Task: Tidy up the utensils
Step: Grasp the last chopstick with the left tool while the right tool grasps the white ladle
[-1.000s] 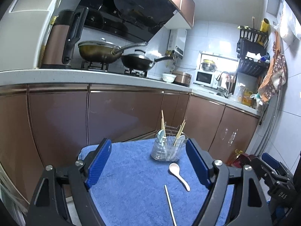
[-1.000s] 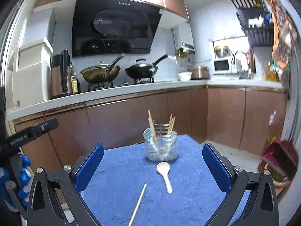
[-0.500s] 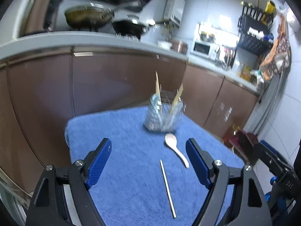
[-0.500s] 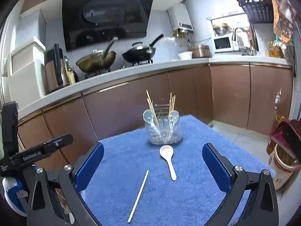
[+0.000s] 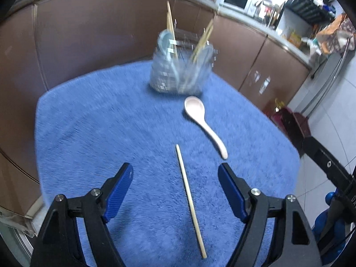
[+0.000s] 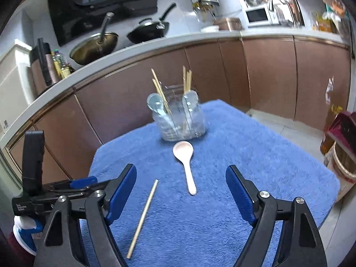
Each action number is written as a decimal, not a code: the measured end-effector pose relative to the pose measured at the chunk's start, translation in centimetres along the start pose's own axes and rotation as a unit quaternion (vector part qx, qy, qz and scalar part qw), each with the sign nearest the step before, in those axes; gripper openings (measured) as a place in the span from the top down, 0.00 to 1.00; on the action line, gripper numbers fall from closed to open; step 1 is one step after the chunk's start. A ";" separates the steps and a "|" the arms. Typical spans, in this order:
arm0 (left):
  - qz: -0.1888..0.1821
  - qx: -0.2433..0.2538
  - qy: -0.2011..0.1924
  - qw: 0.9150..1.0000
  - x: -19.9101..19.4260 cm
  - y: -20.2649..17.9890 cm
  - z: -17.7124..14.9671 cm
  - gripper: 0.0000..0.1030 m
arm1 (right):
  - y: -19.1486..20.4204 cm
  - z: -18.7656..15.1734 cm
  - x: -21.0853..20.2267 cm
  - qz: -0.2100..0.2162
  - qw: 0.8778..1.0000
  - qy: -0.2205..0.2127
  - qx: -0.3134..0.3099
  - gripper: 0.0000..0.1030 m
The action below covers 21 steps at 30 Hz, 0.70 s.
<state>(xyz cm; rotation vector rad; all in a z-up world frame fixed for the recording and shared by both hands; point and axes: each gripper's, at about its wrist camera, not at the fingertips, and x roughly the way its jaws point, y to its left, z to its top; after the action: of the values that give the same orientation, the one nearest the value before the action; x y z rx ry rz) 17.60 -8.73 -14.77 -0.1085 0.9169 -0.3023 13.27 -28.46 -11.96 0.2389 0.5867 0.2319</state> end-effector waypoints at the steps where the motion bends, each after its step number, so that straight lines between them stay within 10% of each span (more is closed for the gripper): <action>1: -0.001 0.000 0.007 1.000 0.5 -0.1 0.0 0.30 | -0.4 -0.1 0.5 0.000 1.000 0.006 0.003 0.24; 21: -0.044 -0.021 0.158 0.986 10.0 0.6 2.5 0.77 | -4.9 1.8 12.4 0.067 0.988 0.139 -0.008 0.50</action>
<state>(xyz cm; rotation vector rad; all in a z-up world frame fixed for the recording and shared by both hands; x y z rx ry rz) 25.41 -11.31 -21.02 -0.1416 1.2365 -0.3897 25.06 -29.93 -18.30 0.2324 0.8461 0.4034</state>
